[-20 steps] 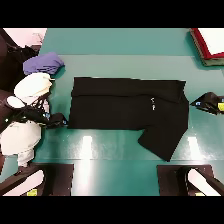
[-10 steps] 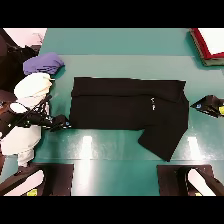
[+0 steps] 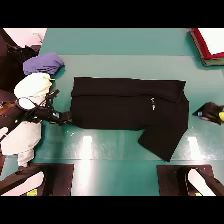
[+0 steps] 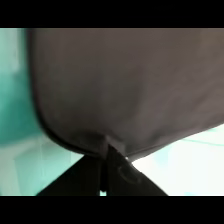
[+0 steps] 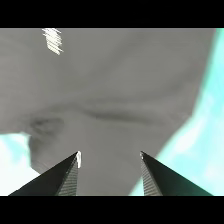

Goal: Fold the shirts.

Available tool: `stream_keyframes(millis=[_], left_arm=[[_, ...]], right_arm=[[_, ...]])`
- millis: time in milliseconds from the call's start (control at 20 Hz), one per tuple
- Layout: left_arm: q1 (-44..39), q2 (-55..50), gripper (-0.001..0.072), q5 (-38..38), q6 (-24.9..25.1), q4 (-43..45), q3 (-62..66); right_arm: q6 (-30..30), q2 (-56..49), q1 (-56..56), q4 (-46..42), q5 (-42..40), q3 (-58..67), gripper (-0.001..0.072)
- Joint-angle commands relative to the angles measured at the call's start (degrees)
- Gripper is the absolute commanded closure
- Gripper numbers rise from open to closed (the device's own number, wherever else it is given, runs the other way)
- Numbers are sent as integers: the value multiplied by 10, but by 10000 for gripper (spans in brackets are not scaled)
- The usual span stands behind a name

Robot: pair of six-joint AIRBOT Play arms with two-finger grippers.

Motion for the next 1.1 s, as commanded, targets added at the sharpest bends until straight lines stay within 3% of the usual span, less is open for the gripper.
stream_keyframes(millis=[0, 250, 500, 600, 700, 800, 900, 1050], left_arm=[[-6, 0, 681, -21, 6, -3, 40], [-6, 0, 681, -24, 10, -3, 45], [-6, 0, 681, -25, 10, -3, 45], [-6, 0, 681, -25, 10, -3, 45], [-6, 0, 681, -25, 10, -3, 45], [-6, 0, 682, -26, 10, -1, 45], [-6, 6, 683, -36, 8, 36, 51], [-6, 69, 683, -82, -31, 125, 57]], right_arm=[[29, 0, -5, -81, 27, -78, 280], [28, 0, -54, -21, -67, -241, 280], [29, 0, -32, 40, -177, -296, 284], [29, 0, -17, 39, -196, -295, 406], [29, 0, -7, 38, -207, -295, 409], [29, 1, 7, 35, -205, -293, 693], [28, 20, 11, 14, -177, -280, 693], [28, 96, 11, -92, -43, -215, 693]])
